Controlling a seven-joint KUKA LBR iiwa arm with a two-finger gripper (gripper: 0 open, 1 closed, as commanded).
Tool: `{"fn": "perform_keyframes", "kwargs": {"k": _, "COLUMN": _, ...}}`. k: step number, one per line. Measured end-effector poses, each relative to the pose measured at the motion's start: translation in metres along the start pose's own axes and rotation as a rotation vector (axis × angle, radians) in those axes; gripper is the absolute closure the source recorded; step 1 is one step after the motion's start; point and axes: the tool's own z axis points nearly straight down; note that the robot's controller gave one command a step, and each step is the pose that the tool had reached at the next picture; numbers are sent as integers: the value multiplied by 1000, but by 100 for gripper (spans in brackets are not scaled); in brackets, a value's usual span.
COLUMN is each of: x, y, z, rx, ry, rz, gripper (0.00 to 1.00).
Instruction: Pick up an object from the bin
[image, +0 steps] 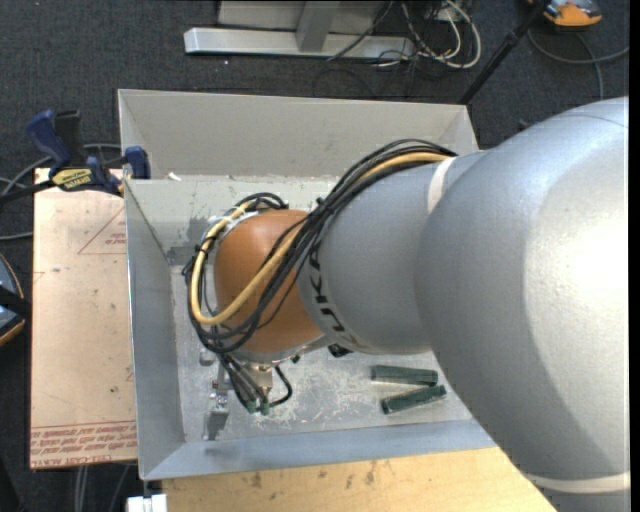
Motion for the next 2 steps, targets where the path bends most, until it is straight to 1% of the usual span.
{"fn": "perform_keyframes", "kwargs": {"k": 1, "x": -57, "y": -3, "z": 19, "rx": -2, "ry": -1, "rz": 45, "gripper": 0}}
{"fn": "perform_keyframes", "kwargs": {"k": 2, "x": -64, "y": -57, "z": 44, "rx": -2, "ry": -7, "rz": 108, "gripper": 0}}
